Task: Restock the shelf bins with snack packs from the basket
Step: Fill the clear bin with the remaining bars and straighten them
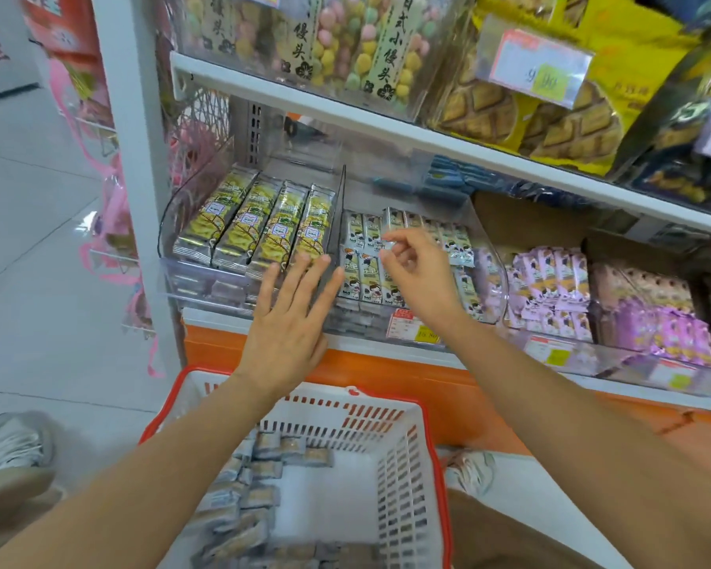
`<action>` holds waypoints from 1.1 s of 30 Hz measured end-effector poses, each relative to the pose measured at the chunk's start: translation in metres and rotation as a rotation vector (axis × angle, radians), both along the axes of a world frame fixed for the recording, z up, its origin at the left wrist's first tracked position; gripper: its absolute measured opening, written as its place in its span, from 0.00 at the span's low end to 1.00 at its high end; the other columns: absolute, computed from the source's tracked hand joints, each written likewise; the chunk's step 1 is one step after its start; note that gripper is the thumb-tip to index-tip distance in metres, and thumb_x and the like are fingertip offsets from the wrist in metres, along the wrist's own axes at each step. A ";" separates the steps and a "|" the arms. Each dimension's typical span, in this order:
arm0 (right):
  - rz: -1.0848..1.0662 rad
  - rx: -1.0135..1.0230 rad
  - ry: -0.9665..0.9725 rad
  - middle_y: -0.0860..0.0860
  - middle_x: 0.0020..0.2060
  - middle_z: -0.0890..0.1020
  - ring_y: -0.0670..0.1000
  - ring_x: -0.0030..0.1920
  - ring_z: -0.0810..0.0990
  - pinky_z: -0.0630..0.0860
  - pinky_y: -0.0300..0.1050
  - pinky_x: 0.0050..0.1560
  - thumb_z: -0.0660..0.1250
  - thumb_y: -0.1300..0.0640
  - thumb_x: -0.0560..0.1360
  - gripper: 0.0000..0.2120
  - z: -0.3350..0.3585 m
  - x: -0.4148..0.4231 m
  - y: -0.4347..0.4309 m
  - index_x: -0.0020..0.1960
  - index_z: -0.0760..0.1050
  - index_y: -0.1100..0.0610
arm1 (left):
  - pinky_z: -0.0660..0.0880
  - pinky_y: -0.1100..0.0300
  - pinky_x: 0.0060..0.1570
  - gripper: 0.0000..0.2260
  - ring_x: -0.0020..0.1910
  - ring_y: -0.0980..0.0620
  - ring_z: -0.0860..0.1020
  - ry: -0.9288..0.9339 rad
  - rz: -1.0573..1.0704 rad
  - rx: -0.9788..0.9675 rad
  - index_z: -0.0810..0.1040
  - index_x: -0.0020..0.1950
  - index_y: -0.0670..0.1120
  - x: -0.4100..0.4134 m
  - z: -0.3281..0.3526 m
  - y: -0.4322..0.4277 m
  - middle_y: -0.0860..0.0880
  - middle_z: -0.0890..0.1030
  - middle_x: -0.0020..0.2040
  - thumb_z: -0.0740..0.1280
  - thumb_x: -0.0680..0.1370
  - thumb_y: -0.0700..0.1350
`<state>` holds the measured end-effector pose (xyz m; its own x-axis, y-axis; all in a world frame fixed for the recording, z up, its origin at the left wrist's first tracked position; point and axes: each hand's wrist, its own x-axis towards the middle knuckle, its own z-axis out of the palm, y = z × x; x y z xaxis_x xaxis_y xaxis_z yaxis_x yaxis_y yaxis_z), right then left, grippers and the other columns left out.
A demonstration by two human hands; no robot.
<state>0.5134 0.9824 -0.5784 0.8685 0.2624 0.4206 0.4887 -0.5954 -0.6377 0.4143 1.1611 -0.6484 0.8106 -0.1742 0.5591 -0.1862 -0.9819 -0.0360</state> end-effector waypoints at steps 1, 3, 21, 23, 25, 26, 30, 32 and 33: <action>0.034 0.037 -0.008 0.51 0.48 0.77 0.42 0.44 0.75 0.71 0.33 0.46 0.67 0.58 0.77 0.10 -0.002 -0.012 0.000 0.58 0.78 0.54 | 0.53 0.38 0.74 0.36 0.77 0.40 0.58 0.001 -0.007 -0.006 0.59 0.79 0.43 -0.003 -0.001 -0.002 0.40 0.61 0.77 0.65 0.72 0.44; 0.088 0.091 -0.023 0.51 0.46 0.78 0.42 0.43 0.74 0.71 0.32 0.44 0.66 0.62 0.78 0.09 -0.007 -0.036 -0.001 0.56 0.78 0.56 | 0.56 0.39 0.73 0.34 0.74 0.40 0.63 0.008 -0.032 -0.002 0.64 0.76 0.42 -0.010 -0.009 -0.006 0.40 0.67 0.72 0.65 0.71 0.44; 0.129 -0.178 0.556 0.50 0.46 0.78 0.47 0.43 0.76 0.75 0.44 0.45 0.66 0.58 0.77 0.08 -0.242 -0.118 -0.021 0.56 0.78 0.54 | 0.43 0.41 0.76 0.32 0.78 0.42 0.54 0.620 0.117 0.179 0.55 0.80 0.45 -0.039 -0.136 0.032 0.42 0.58 0.79 0.63 0.79 0.54; 0.171 -0.252 0.636 0.48 0.47 0.77 0.47 0.45 0.76 0.74 0.41 0.47 0.66 0.56 0.78 0.09 -0.265 -0.126 -0.024 0.58 0.77 0.53 | 0.40 0.41 0.76 0.33 0.79 0.43 0.49 0.664 0.124 0.176 0.47 0.81 0.45 -0.038 -0.148 0.035 0.43 0.52 0.80 0.59 0.81 0.53; 0.232 -0.302 0.697 0.47 0.47 0.77 0.47 0.45 0.76 0.74 0.40 0.48 0.67 0.54 0.78 0.11 -0.288 -0.134 -0.026 0.59 0.77 0.54 | 0.41 0.41 0.75 0.35 0.79 0.42 0.51 0.645 0.126 0.113 0.47 0.80 0.45 -0.039 -0.161 0.040 0.42 0.54 0.80 0.63 0.79 0.49; 0.260 -0.311 0.737 0.47 0.47 0.77 0.48 0.45 0.77 0.75 0.41 0.48 0.68 0.53 0.77 0.11 -0.296 -0.138 -0.026 0.59 0.77 0.54 | 0.43 0.41 0.76 0.36 0.79 0.41 0.52 0.640 0.128 0.100 0.48 0.80 0.45 -0.039 -0.167 0.042 0.41 0.56 0.79 0.65 0.78 0.47; 0.383 -0.331 0.987 0.47 0.48 0.79 0.47 0.47 0.77 0.76 0.44 0.53 0.69 0.52 0.77 0.11 -0.326 -0.153 -0.020 0.58 0.78 0.53 | 0.44 0.42 0.75 0.38 0.76 0.39 0.61 0.599 0.102 0.064 0.58 0.79 0.43 -0.036 -0.188 0.044 0.39 0.65 0.76 0.71 0.72 0.44; 0.433 -0.443 1.089 0.50 0.54 0.80 0.49 0.52 0.78 0.75 0.45 0.58 0.69 0.54 0.76 0.14 -0.336 -0.158 -0.016 0.61 0.77 0.54 | 0.44 0.43 0.75 0.40 0.75 0.38 0.61 0.573 0.095 0.053 0.59 0.78 0.43 -0.035 -0.194 0.045 0.39 0.66 0.75 0.73 0.70 0.43; 0.463 -0.503 1.129 0.51 0.57 0.80 0.51 0.56 0.78 0.73 0.43 0.59 0.69 0.54 0.76 0.16 -0.340 -0.160 -0.015 0.63 0.76 0.54 | 0.44 0.43 0.75 0.40 0.75 0.38 0.62 0.571 0.100 0.052 0.59 0.78 0.43 -0.035 -0.195 0.045 0.39 0.67 0.75 0.73 0.69 0.43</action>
